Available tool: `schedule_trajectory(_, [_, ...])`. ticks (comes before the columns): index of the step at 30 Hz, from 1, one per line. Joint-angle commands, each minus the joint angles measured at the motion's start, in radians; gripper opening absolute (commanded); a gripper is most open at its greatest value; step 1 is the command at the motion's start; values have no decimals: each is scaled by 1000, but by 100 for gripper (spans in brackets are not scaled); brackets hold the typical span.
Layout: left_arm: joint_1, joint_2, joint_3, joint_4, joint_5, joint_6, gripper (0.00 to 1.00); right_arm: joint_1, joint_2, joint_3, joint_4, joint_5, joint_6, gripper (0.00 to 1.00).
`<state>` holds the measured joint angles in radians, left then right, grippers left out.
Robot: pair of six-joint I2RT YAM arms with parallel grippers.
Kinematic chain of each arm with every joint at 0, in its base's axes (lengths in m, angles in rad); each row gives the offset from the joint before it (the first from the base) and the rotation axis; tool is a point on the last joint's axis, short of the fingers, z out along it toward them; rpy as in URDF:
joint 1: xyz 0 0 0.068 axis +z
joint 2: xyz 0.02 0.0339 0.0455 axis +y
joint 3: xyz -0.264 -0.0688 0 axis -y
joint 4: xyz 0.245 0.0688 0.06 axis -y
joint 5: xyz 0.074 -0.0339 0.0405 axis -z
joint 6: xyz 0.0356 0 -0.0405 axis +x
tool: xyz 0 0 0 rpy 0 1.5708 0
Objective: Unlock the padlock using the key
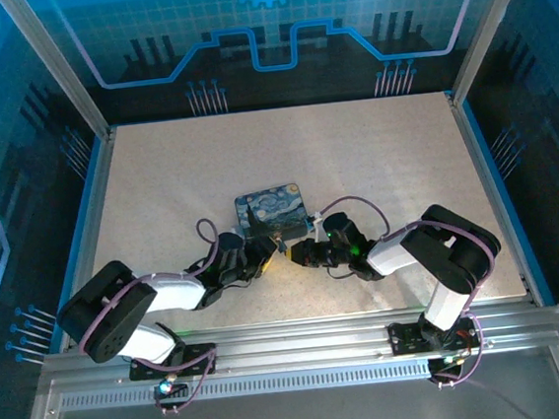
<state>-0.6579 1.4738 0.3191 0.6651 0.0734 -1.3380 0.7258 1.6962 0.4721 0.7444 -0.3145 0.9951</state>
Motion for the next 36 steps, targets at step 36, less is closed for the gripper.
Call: schedule_trajectory(36, [-47, 200, 92, 179, 46, -60, 47, 6, -28, 39, -20, 9, 59, 0])
